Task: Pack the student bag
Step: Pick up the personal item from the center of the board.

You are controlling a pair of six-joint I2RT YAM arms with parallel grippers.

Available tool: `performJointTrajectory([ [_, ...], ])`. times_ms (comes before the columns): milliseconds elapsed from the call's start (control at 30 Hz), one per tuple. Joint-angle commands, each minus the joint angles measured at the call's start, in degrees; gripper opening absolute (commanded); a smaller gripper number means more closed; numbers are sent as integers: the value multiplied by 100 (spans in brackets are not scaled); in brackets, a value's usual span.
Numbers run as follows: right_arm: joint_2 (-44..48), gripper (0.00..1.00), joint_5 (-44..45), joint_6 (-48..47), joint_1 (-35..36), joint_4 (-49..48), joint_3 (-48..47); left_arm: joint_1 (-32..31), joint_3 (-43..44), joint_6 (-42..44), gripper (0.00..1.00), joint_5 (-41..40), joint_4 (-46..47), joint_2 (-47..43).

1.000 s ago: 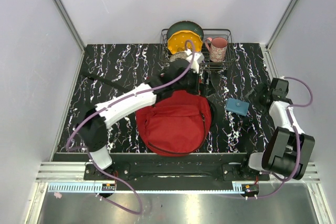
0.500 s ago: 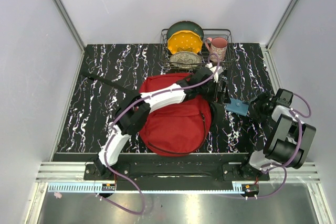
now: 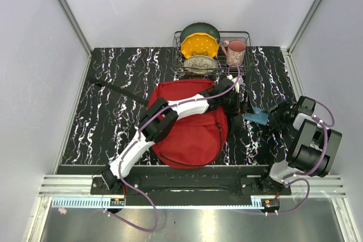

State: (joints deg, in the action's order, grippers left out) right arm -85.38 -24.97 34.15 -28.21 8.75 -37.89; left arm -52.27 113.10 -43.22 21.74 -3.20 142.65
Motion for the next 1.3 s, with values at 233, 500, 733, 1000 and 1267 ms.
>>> performJointTrajectory([
  [233, -31, 60, -429, -111, -27, -401, 106, 42, 292, -529, 98, 560, 232, 632],
  [500, 232, 46, -1193, 153, -27, -699, 238, -46, 125, -415, 93, 586, 109, 343],
  [733, 540, 22, -1379, 127, -27, -445, 107, -38, -24, -354, 91, 472, 4, -43],
  [1000, 374, 21, -1256, -66, -27, -164, 71, -29, -139, -222, 91, 419, -67, -317],
  [1267, 645, 0, -1133, -181, -27, 109, 1, -29, -411, -90, 90, 437, 65, -615],
])
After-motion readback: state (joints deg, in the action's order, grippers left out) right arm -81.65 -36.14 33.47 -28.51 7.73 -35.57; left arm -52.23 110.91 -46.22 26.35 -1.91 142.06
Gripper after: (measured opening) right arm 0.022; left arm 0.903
